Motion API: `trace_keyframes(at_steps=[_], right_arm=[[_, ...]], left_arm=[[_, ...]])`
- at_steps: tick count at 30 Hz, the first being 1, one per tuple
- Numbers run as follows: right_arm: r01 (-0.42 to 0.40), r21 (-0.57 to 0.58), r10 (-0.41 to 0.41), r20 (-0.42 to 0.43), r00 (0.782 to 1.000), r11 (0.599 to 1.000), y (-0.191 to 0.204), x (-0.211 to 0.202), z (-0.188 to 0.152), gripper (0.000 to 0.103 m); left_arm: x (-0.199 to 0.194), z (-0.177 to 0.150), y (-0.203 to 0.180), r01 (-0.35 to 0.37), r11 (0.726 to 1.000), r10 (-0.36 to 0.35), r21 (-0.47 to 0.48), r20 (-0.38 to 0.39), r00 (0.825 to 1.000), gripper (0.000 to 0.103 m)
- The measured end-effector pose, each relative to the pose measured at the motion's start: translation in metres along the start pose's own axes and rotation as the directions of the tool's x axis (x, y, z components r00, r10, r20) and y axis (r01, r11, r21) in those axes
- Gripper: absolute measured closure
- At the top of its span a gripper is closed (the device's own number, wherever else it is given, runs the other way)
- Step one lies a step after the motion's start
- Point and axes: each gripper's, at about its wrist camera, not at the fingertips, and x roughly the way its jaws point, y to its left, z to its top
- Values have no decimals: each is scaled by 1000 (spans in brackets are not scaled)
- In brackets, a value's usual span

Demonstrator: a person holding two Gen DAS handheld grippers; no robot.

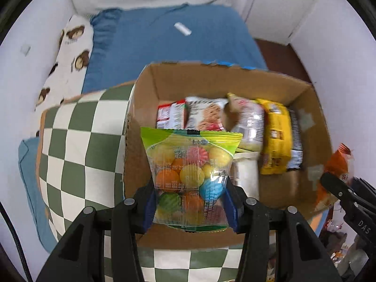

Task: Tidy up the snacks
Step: 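Carry both bags into the cardboard box and open both tools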

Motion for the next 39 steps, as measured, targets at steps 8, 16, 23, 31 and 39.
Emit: trace_keyframes(at_steps=[8, 16, 23, 31, 39], right_arm=[[37, 12, -35, -128, 991, 999, -13, 51, 11, 38], [84, -8, -84, -211, 974, 996, -14, 77, 6, 5], [85, 5, -82, -215, 973, 996, -16, 83, 0, 5], [91, 0, -90, -156, 984, 996, -10, 67, -8, 5], [90, -14, -91, -46, 995, 996, 1, 28, -22, 5]], left_arm=[[32, -6, -2, 5, 1000, -6, -5, -105, 994, 52], [43, -10, 0, 13, 1000, -15, -23, -115, 993, 20], [45, -17, 1, -8, 999, 5, -38, -103, 995, 14], [23, -26, -3, -17, 999, 16, -32, -15, 1000, 14], [-13, -44, -8, -35, 999, 37, -13, 117, 993, 14]])
